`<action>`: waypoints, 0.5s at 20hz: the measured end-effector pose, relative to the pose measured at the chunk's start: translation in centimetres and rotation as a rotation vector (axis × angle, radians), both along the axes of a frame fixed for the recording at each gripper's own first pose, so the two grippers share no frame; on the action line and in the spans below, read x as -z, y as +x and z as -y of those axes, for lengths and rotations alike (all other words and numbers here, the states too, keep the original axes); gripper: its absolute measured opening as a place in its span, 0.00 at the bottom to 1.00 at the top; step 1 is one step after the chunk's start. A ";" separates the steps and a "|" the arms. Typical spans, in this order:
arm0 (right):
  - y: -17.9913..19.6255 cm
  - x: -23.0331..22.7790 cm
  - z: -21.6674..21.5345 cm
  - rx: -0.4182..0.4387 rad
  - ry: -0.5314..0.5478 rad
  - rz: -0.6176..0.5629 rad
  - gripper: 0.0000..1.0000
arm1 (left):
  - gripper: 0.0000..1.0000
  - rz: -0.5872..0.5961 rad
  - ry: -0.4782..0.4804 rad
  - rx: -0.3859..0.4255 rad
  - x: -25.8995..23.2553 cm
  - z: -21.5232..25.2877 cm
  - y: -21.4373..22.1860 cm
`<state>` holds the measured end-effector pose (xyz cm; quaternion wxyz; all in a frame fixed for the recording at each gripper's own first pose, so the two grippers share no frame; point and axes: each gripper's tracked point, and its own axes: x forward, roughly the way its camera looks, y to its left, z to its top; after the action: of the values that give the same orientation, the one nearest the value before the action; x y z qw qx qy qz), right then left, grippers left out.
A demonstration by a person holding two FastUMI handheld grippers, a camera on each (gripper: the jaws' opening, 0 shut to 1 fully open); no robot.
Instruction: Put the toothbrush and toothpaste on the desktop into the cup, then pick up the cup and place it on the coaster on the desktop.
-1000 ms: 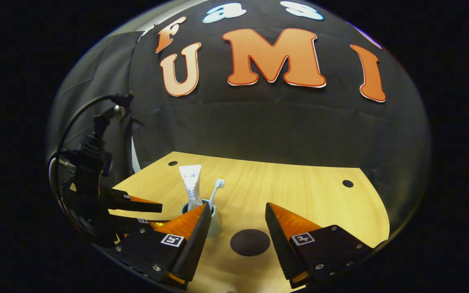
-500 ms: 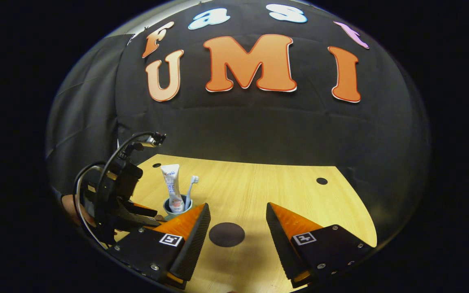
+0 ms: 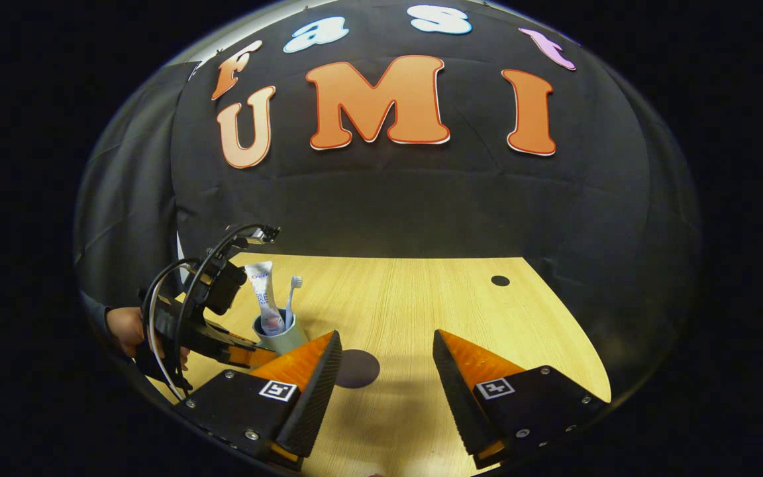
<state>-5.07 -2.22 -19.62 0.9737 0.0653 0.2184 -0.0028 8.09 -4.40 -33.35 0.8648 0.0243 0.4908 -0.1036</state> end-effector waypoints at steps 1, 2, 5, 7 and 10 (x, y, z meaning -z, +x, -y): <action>-0.3 0.1 0.2 0.003 -0.001 -0.003 0.83 | 0.27 -0.006 0.008 0.005 -0.4 -0.2 -0.3; -0.5 0.1 0.2 0.004 0.001 -0.005 0.83 | 0.25 -0.005 0.010 0.005 -0.5 -0.1 -0.4; -0.7 0.1 0.5 0.011 0.001 -0.008 0.83 | 0.22 0.000 0.009 -0.008 -0.6 0.0 -0.3; -0.8 0.1 0.8 0.010 -0.004 -0.006 0.83 | 0.19 0.001 0.008 -0.015 -0.6 0.0 -0.4; -0.9 -0.1 1.3 0.014 -0.010 -0.003 0.83 | 0.19 0.013 0.002 -0.016 -1.0 -0.3 -0.6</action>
<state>-5.95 -3.48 -19.50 0.9736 0.0618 0.2196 -0.0107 7.48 -4.13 -32.32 0.8687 0.0218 0.4855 -0.0959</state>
